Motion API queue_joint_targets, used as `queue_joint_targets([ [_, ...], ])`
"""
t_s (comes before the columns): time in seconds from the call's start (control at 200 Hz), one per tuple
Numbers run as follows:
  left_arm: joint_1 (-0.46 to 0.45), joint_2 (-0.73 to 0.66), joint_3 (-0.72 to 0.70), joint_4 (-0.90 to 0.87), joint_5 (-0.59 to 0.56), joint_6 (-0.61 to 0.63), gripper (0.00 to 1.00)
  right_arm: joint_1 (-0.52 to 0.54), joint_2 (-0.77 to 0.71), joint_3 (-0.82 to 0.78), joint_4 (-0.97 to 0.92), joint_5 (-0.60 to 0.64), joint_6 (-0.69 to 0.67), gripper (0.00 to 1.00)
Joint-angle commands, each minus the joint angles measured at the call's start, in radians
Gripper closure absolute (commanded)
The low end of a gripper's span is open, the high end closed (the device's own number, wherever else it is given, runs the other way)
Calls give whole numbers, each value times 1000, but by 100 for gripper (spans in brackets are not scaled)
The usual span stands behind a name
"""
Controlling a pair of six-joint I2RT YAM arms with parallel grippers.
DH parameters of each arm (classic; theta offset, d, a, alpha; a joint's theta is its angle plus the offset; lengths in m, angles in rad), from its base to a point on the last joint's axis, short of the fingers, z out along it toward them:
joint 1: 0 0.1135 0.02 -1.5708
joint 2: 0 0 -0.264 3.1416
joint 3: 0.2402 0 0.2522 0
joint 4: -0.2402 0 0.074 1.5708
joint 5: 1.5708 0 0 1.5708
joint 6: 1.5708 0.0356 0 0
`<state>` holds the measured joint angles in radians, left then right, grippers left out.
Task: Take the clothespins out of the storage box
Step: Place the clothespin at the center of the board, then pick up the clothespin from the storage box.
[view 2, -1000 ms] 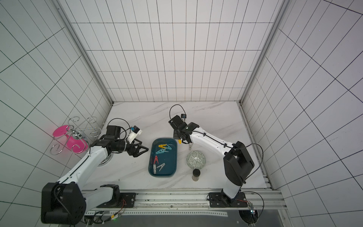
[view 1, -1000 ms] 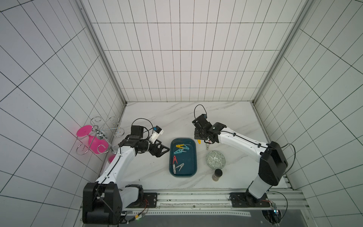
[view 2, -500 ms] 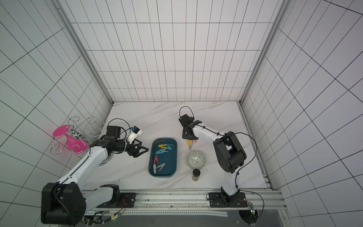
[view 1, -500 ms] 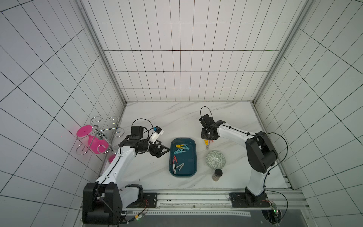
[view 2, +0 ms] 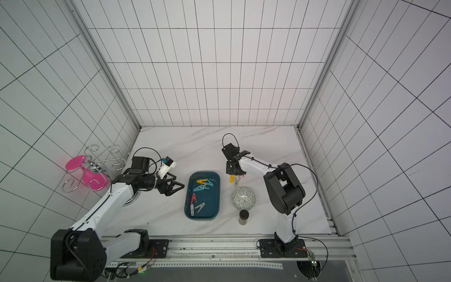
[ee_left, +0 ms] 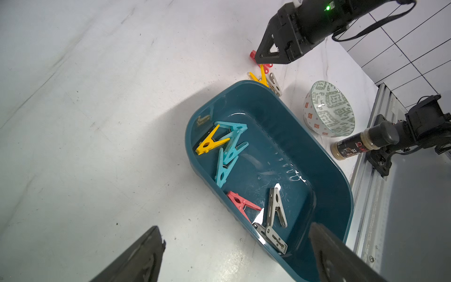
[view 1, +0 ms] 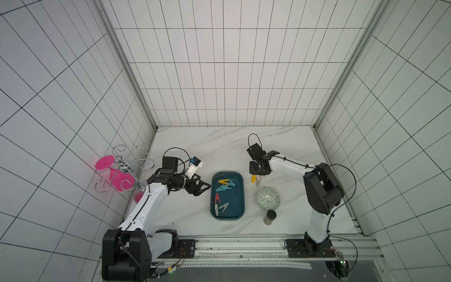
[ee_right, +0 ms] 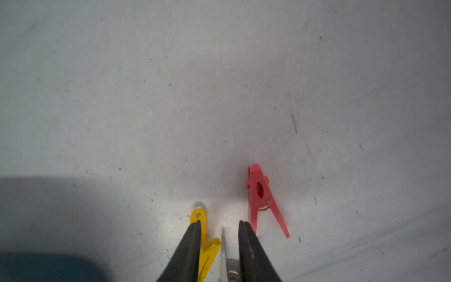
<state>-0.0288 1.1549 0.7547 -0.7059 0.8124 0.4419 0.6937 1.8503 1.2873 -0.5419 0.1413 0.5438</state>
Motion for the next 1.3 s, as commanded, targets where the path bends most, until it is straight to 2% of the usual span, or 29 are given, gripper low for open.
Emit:
queue_joint_targets([
  [0.0, 4, -6, -5, 16, 5, 13, 5, 7, -114, -17, 28, -76, -173, 67],
  [0.15, 3, -19, -8, 16, -7, 11, 6, 28, -196, -27, 30, -197, -446, 67],
  [0.335, 8, -29, -11, 12, 3, 12, 5, 92, -233, -54, 3, -443, -766, 65],
  [0.425, 7, -15, -8, 13, 7, 15, 5, 143, -208, -33, -23, -412, -846, 64],
  [0.67, 9, -15, -17, 8, -2, 20, 6, 226, -78, 28, -11, -331, -914, 66],
  [0.865, 10, -29, -25, 5, -5, 22, 5, 280, 6, 9, 41, -259, -936, 67],
  [1.294, 19, -40, -22, -7, 1, 20, 5, 324, 119, 23, 125, -182, -933, 68],
])
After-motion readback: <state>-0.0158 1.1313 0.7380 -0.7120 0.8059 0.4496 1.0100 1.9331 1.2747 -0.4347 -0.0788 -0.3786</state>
